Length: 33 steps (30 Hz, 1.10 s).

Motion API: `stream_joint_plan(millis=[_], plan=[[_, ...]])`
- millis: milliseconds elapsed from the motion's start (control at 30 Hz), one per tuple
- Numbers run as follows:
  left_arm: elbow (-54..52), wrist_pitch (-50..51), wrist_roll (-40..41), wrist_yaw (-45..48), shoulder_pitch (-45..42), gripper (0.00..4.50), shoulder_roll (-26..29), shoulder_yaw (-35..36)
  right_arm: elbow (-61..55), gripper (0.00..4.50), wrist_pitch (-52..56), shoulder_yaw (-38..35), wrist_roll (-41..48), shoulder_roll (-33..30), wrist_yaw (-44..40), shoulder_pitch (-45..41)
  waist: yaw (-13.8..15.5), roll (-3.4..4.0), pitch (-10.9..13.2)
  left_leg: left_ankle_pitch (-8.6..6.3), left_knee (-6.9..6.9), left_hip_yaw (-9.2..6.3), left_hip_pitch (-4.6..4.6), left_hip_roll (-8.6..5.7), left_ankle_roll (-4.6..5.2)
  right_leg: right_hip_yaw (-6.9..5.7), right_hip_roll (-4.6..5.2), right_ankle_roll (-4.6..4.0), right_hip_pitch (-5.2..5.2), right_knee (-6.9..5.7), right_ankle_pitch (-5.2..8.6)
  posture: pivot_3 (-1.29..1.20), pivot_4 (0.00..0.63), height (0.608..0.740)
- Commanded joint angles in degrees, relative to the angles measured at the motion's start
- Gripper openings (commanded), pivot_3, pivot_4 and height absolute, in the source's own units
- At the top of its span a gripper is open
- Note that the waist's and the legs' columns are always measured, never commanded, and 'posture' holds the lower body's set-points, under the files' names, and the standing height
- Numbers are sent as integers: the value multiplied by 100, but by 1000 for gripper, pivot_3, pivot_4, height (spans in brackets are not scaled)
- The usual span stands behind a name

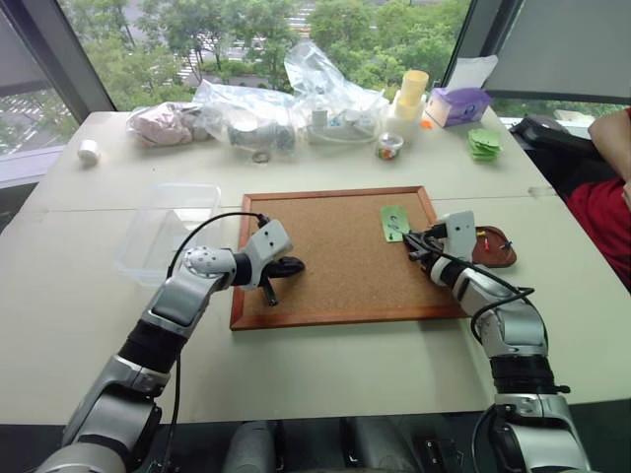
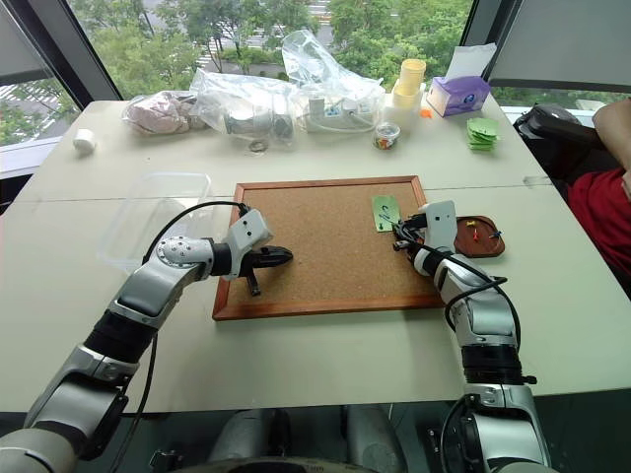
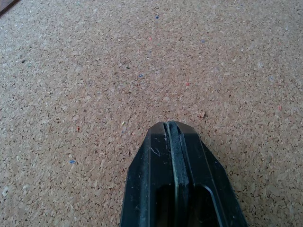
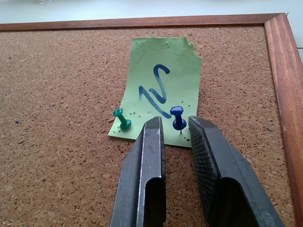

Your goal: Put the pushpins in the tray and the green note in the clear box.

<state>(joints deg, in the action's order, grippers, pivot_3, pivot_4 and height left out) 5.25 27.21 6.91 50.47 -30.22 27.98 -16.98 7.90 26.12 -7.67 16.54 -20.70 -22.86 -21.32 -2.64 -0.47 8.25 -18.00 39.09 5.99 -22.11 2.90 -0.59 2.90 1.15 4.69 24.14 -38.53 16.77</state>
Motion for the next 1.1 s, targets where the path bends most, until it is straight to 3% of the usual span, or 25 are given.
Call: stream_joint_plan(millis=[33, 100, 367, 767, 933, 1100], plan=[[352, 271, -202, -6, 241, 0, 75, -161, 19, 595, -179, -115, 36, 32, -2, -176, 0, 0, 0, 0, 0, 0, 0, 0, 0, 0, 0, 0, 0, 0, 0, 0, 150, 738], [356, 271, -203, -9, 244, 0, 72, -163, 43, 54, -196, -115, 43, 31, -3, -196, 0, 0, 0, 0, 0, 0, 0, 0, 0, 0, 0, 0, 0, 0, 0, 0, 150, 738], [337, 299, -203, -10, 271, 0, 88, -164, -60, 54, -265, -219, 91, 16, 52, -206, 0, 0, 0, 0, 0, 0, 0, 0, 0, 0, 0, 0, 0, 0, 0, 0, 150, 738], [308, 323, -280, 33, 356, 0, 178, -275, -757, 54, -425, -1048, 467, 116, 709, -22, -6, 0, -2, 0, -1, 0, 5, 4, 0, 1, -2, 0, -3, 0, 0, 0, 150, 738], [350, 286, -293, 47, 336, 0, 189, -281, -292, 54, -174, -1285, -40, -402, 1208, 276, 6, -1, -3, 0, -1, 1, 4, 4, 0, 2, -1, -1, -3, 0, 0, 0, 150, 738], [396, 255, -299, 63, 306, 0, 171, -308, 61, 54, -186, -1247, -111, -632, 1087, 367, -35, 6, -7, 0, -7, 5, 13, 4, 1, 10, -7, -2, -7, 2, 1, 0, 150, 738]])
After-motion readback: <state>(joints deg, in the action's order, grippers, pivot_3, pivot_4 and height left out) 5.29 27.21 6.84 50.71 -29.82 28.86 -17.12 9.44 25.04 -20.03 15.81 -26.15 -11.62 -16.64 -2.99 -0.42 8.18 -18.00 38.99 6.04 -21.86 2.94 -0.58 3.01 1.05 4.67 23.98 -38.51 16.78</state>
